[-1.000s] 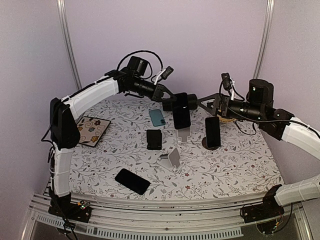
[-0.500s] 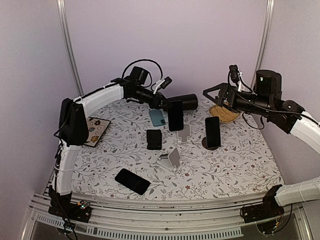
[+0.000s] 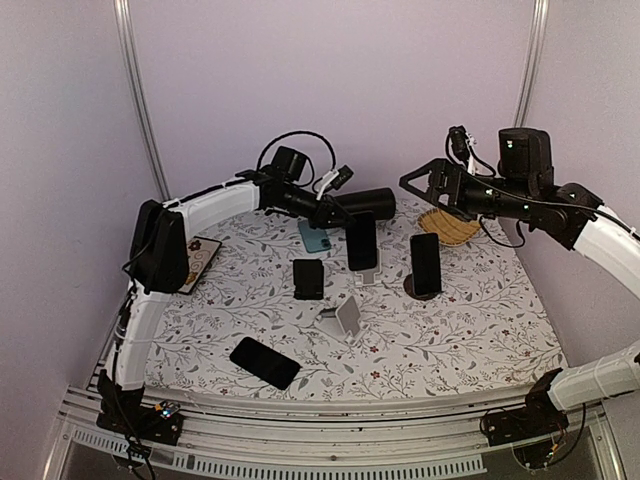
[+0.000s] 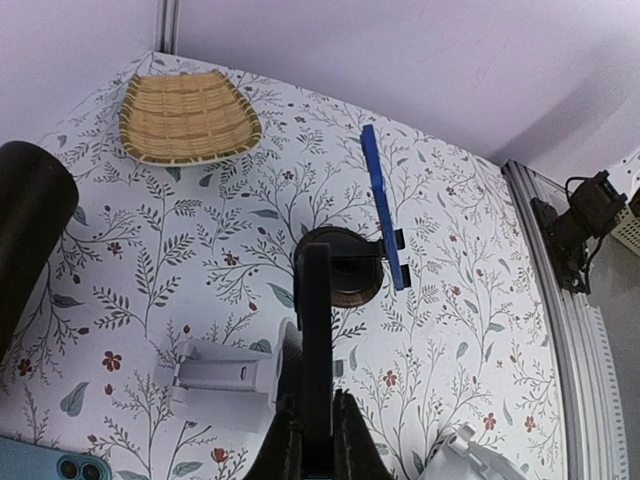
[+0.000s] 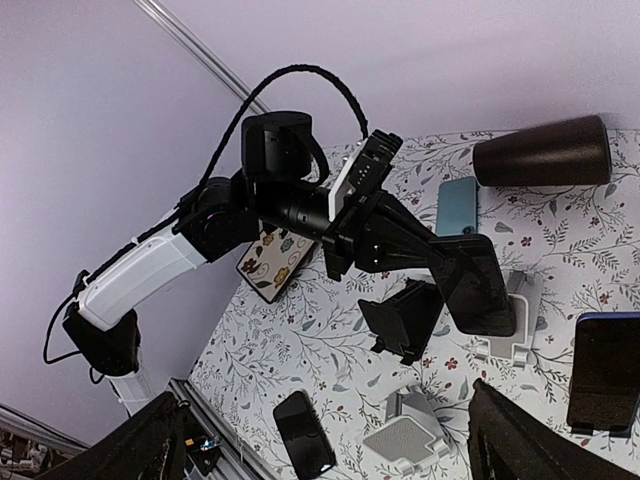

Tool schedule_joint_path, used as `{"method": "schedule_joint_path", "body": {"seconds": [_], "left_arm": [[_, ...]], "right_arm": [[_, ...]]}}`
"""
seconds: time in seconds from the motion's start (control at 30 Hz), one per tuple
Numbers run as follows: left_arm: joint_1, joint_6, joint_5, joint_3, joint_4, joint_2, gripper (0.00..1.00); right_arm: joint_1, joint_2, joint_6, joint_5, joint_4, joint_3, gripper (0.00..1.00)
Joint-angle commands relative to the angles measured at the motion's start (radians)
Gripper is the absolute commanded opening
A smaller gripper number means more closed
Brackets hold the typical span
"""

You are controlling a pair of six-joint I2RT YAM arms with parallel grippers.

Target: Place the phone on the phone stand

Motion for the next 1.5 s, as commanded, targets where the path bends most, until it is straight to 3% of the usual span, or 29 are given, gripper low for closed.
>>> {"method": "schedule_joint_path", "body": {"seconds": [0.0,0.53,0.6,0.73,0.87,1.17,1.3,1.47], "left_arm": [[-0.025,0.011,0.044,0.022,0.069,0.038,0.0],[-0.044,0.03,0.023,0.058,0.046,0.091,0.0],[-0.044,0.03,0.016,0.059,0.04,0.088,0.12],[-0.045,0.022,-0.016,0.053,0.035,0.08,0.6],[-0.048,0.023,-0.049,0.05,0.033,0.058,0.78],[-0.038,-0.092,-0.177,-0.004,0.101,-0.085,0.88],[-0.02,-0.202,-0.26,-0.132,0.169,-0.192,0.88],[0.004,-0.306,-0.465,-0.321,0.233,-0.318,0.89]], "right_arm": [[-0.001,0.015,0.009,0.009,-0.018,0.031,0.98],[-0.001,0.014,0.017,-0.008,-0.037,0.025,0.98],[-0.001,0.01,0.017,-0.009,-0.038,0.022,0.98],[-0.001,0.002,0.018,-0.014,-0.038,0.016,0.98],[-0.001,-0.008,0.021,-0.015,-0.034,0.007,0.98],[-0.001,-0.028,0.006,0.003,-0.04,-0.008,0.99],[-0.001,-0.03,-0.008,0.024,-0.037,-0.012,0.99],[-0.001,-0.027,-0.045,0.047,-0.043,-0.004,1.0]]}}
